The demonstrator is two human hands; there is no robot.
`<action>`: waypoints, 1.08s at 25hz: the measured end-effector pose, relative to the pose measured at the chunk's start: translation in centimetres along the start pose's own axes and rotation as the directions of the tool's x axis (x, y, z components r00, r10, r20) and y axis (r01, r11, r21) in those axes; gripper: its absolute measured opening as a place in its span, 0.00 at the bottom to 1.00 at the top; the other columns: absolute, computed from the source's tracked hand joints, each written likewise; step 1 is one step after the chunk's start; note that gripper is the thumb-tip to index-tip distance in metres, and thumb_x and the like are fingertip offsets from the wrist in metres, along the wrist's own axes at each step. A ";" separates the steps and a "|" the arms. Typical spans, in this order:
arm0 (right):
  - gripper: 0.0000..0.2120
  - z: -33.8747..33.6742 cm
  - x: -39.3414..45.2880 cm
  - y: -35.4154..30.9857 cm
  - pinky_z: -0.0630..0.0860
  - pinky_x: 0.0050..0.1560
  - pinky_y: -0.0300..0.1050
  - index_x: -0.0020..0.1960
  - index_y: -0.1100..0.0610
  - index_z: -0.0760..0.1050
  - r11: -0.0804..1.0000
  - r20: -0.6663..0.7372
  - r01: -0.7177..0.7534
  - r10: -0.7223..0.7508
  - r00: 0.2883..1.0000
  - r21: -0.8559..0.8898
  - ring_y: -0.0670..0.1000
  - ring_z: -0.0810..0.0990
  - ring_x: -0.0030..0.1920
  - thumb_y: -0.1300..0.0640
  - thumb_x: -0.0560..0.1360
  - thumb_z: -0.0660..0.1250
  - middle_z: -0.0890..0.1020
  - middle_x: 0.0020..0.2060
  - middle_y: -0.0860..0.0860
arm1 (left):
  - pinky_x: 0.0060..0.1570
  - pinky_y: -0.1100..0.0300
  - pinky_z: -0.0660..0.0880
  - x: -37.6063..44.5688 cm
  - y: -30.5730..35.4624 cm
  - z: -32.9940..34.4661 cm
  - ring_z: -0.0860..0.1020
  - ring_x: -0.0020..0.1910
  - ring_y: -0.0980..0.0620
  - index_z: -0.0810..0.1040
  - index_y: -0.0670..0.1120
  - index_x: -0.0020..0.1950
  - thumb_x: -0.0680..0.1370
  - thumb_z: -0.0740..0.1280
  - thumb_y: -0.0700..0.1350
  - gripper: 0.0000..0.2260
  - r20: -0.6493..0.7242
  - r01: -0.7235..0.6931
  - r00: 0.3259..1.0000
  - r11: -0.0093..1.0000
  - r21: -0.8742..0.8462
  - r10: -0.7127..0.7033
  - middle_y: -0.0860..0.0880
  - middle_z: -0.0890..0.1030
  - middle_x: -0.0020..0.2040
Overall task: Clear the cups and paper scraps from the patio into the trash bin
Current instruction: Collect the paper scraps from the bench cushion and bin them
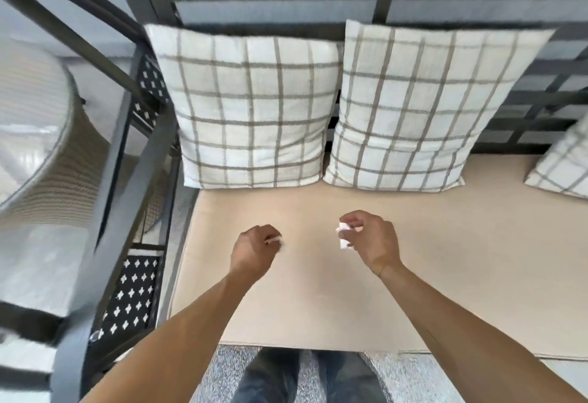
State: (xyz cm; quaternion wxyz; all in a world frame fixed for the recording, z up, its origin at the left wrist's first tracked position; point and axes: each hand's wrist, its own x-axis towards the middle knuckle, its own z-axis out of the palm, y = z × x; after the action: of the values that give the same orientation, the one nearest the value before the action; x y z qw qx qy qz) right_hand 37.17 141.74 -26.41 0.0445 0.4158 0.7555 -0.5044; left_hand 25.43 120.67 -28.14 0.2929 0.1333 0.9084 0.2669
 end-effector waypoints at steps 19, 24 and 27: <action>0.13 -0.4 -15.7 -24.0 0.79 0.48 0.46 0.49 0.38 0.79 0.743 0.076 0.669 -0.667 0.742 -0.015 0.39 0.82 0.39 0.55 0.70 0.74 0.82 0.41 0.35 | 0.44 0.66 0.73 -17.1 2.5 -20.8 0.78 0.43 0.65 0.80 0.56 0.44 0.72 0.70 0.47 0.04 -0.660 -0.225 0.751 0.942 -0.250 0.004 0.62 0.82 0.42; 0.15 3.9 -21.1 -25.1 0.79 0.48 0.48 0.47 0.36 0.78 0.628 0.255 0.777 -0.759 0.599 0.044 0.39 0.82 0.41 0.56 0.69 0.74 0.83 0.39 0.37 | 0.41 0.76 0.68 -26.6 -1.5 -21.5 0.78 0.45 0.66 0.78 0.60 0.39 0.72 0.71 0.44 0.10 -0.793 -0.185 0.598 0.942 -0.282 -0.120 0.68 0.80 0.42; 0.13 8.7 -25.7 -25.6 0.79 0.50 0.48 0.47 0.39 0.80 0.548 0.403 0.831 -0.785 0.470 0.098 0.40 0.82 0.44 0.56 0.68 0.75 0.84 0.40 0.40 | 0.41 0.74 0.70 -33.8 -5.5 -21.2 0.78 0.44 0.66 0.79 0.59 0.40 0.73 0.72 0.44 0.09 -0.841 -0.138 0.487 0.929 -0.342 -0.237 0.65 0.81 0.41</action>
State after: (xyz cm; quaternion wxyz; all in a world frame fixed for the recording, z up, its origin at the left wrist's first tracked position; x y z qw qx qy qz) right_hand 33.58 116.06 0.40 -0.0221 -0.1068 0.8616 -0.4957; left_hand 38.94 94.07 -1.15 -0.1803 -0.1038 0.8673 0.4522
